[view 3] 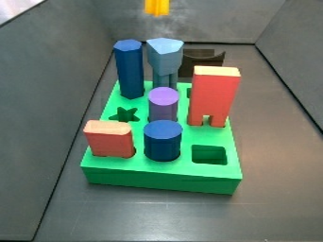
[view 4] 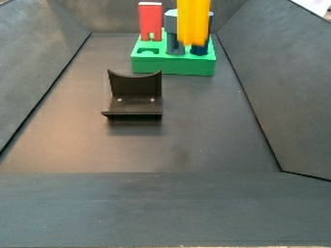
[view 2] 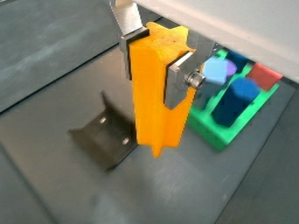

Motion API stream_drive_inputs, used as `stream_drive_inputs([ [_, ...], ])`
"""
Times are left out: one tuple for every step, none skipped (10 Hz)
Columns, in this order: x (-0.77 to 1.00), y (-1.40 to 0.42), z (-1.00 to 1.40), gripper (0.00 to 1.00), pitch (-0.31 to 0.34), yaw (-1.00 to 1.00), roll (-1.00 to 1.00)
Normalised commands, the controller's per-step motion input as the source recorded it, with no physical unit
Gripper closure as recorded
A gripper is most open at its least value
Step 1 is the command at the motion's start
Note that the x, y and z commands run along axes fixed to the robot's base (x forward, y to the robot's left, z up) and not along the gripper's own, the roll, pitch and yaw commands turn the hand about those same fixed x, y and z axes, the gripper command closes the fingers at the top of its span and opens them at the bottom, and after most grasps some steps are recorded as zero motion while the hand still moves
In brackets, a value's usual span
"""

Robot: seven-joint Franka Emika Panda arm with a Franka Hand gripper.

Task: Pick up the star object. Move up. Move to above the board. Insert the star object.
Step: Move to above the board, then insert the star object.

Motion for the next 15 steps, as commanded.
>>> stream_drive_inputs([
  [-0.01,-1.00,0.18,1.00,0.003,0.01,0.00],
  [-0.01,-1.00,0.18,1.00,0.004,0.01,0.00],
  [-0.01,-1.00,0.18,1.00,0.006,0.01,-0.01],
  [-0.01,-1.00,0.18,1.00,0.014,0.01,0.00],
  [-0.01,-1.00,0.19,1.00,0.024,0.01,-0.01],
  [0.00,-1.00,0.20,1.00,0.036,0.01,-0.01],
  [0.00,-1.00,0.21,1.00,0.045,0.01,0.00],
  [0.00,-1.00,0.21,1.00,0.052,0.01,-0.01],
  [0.02,-1.00,0.22,1.00,0.068,0.00,0.01],
  [0.05,-1.00,0.22,1.00,0.091,0.01,0.00],
  [0.06,-0.71,0.16,1.00,0.110,0.01,0.01],
  [0.07,-0.52,0.12,1.00,0.121,0.01,0.02],
  [0.09,-0.25,0.06,1.00,0.132,0.01,0.02],
  [-0.03,0.02,0.00,1.00,0.000,0.00,0.00],
  [-0.07,0.04,0.00,1.00,-0.009,-0.03,0.00],
])
